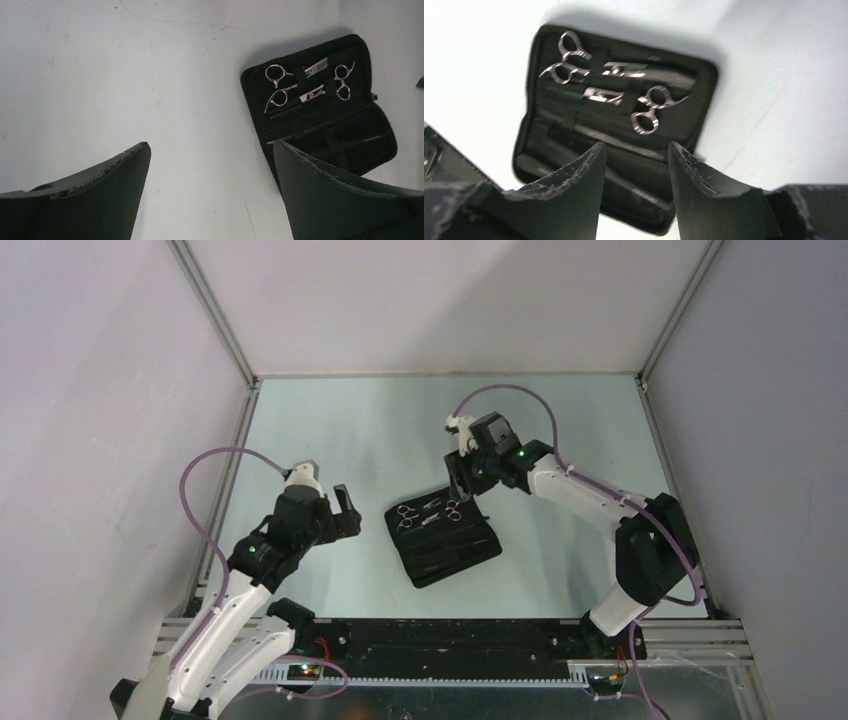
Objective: Sort the hair-cutting tools
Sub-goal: Adjust the hairdressing tool bag at the center of the board.
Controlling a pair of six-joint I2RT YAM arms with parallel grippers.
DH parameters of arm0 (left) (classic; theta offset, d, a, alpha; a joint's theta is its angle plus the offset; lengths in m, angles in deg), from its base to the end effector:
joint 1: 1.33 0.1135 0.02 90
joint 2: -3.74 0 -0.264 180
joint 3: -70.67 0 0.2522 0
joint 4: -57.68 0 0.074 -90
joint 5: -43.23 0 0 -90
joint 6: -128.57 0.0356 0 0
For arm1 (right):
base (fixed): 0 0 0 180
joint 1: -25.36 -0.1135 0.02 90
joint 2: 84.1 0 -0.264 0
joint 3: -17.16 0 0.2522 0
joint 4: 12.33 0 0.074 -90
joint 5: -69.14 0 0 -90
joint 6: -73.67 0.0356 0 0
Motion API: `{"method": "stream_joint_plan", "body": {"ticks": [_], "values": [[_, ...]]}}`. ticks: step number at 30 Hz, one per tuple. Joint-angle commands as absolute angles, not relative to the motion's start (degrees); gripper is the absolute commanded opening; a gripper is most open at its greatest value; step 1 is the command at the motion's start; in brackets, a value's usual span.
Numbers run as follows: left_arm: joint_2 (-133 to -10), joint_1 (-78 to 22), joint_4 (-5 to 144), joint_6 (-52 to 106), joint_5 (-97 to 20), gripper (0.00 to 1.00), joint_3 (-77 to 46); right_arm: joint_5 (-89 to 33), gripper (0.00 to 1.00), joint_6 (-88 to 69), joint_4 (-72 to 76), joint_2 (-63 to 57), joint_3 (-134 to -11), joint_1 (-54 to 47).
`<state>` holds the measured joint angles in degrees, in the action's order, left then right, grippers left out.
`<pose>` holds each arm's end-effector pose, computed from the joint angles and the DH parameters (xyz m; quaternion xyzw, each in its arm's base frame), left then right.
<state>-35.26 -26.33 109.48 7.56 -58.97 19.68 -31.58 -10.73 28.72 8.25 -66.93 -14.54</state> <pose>0.1347 -0.0545 0.2624 -0.0922 0.8969 -0.1131 0.4175 0.2654 0.2305 0.2584 -0.3063 0.8824 0.2146 0.2854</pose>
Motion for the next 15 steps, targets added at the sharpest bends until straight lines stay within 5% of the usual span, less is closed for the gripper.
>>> {"method": "stream_joint_plan", "body": {"ticks": [1,15], "values": [[-35.7,-26.1,109.4,8.3,-58.0,1.0,18.2,-33.4,0.52,-20.5,26.4,11.1,-73.2,-9.7],[-38.0,-26.1,110.7,11.9,-56.7,1.0,16.5,-33.5,0.43,-27.4,37.7,32.2,-89.1,-6.4]]}}
